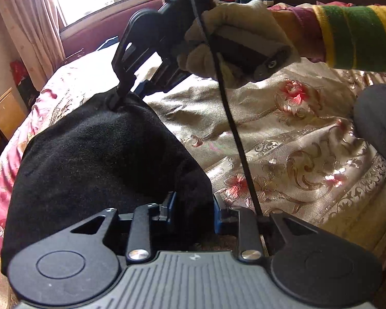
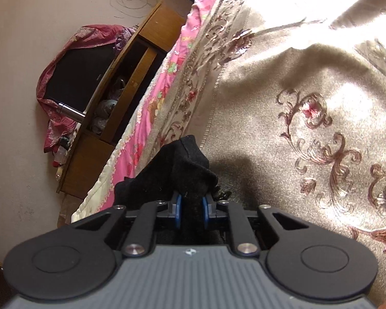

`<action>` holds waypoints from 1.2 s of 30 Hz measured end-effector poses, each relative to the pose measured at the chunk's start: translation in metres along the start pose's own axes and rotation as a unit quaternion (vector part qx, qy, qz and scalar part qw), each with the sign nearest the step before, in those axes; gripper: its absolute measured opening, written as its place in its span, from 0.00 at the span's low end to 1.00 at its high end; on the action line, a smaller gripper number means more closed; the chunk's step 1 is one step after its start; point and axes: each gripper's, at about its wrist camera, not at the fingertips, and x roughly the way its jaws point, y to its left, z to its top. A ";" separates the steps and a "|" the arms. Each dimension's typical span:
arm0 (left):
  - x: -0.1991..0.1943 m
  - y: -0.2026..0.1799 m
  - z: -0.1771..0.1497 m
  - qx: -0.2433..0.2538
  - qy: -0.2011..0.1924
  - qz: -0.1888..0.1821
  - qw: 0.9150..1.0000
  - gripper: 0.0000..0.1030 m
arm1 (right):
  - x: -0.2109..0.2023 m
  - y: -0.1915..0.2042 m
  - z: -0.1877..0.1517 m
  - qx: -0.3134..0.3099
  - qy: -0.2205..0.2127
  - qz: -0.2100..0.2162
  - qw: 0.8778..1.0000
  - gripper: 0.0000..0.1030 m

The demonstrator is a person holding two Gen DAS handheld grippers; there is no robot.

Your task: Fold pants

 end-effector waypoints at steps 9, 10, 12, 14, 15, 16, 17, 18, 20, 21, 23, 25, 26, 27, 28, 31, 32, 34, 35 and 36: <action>-0.015 0.010 0.002 -0.047 -0.011 -0.029 0.998 0.33 | -0.020 -0.003 0.003 0.011 -0.028 0.004 1.000 0.30; -0.024 0.014 0.003 -0.060 -0.017 -0.032 0.998 0.33 | -0.031 -0.004 0.002 0.007 -0.040 0.002 0.999 0.30; -0.042 0.022 0.005 -0.084 -0.032 -0.022 0.996 0.34 | -0.054 -0.006 -0.003 0.009 -0.053 0.011 0.998 0.30; -0.059 0.037 0.006 -0.116 -0.047 -0.002 0.992 0.38 | -0.068 -0.008 -0.016 0.016 -0.050 0.024 0.998 0.36; -0.066 0.048 0.007 -0.136 -0.052 0.007 0.989 0.39 | -0.072 -0.009 -0.024 0.022 -0.044 0.028 0.998 0.42; -0.070 0.061 0.006 -0.158 -0.059 0.016 0.986 0.39 | -0.071 -0.010 -0.031 0.027 -0.035 0.033 0.998 0.43; -0.072 0.073 0.006 -0.180 -0.068 0.023 0.981 0.39 | -0.067 -0.011 -0.040 0.034 -0.018 0.039 0.999 0.43; -0.071 0.084 0.006 -0.195 -0.075 0.032 0.977 0.39 | -0.062 -0.010 -0.049 0.033 -0.005 0.037 0.999 0.43; -0.063 0.099 0.005 -0.199 -0.087 0.060 0.974 0.39 | -0.053 -0.005 -0.063 0.015 0.000 0.026 1.000 0.43; -0.054 0.107 0.003 -0.198 -0.083 0.079 0.973 0.39 | -0.045 -0.004 -0.069 0.016 0.007 0.021 1.000 0.43; -0.032 0.124 -0.010 -0.219 -0.052 0.076 0.971 0.40 | -0.034 -0.008 -0.076 0.033 0.016 0.028 0.999 0.43; -0.024 0.136 -0.024 -0.249 -0.041 0.050 0.966 0.40 | -0.034 -0.010 -0.076 0.039 0.017 0.032 0.999 0.43; -0.027 0.140 -0.025 -0.256 -0.044 0.044 0.965 0.40 | -0.037 -0.008 -0.075 0.044 0.017 0.035 0.998 0.44; -0.035 0.141 -0.022 -0.255 -0.050 0.048 0.964 0.40 | -0.042 -0.007 -0.074 0.043 0.012 0.037 0.998 0.46; -0.042 0.144 -0.019 -0.253 -0.060 0.056 0.964 0.40 | -0.046 -0.005 -0.073 0.039 0.007 0.039 0.998 0.46; -0.054 0.161 -0.014 -0.254 -0.079 0.075 0.961 0.49 | -0.046 0.002 -0.075 0.019 0.002 0.037 0.999 0.52; -0.050 0.168 -0.016 -0.257 -0.076 0.082 0.960 0.49 | -0.042 0.003 -0.075 0.017 0.005 0.034 0.999 0.53; -0.037 0.187 -0.026 -0.283 -0.060 0.084 0.954 0.49 | -0.034 0.003 -0.078 0.025 0.016 0.031 0.999 0.53; -0.029 0.197 -0.032 -0.312 -0.048 0.054 0.947 0.51 | -0.031 0.004 -0.079 0.032 0.017 0.037 0.999 0.55; -0.021 0.204 -0.039 -0.341 -0.039 0.024 0.939 0.51 | -0.026 0.003 -0.080 0.038 0.020 0.044 0.998 0.61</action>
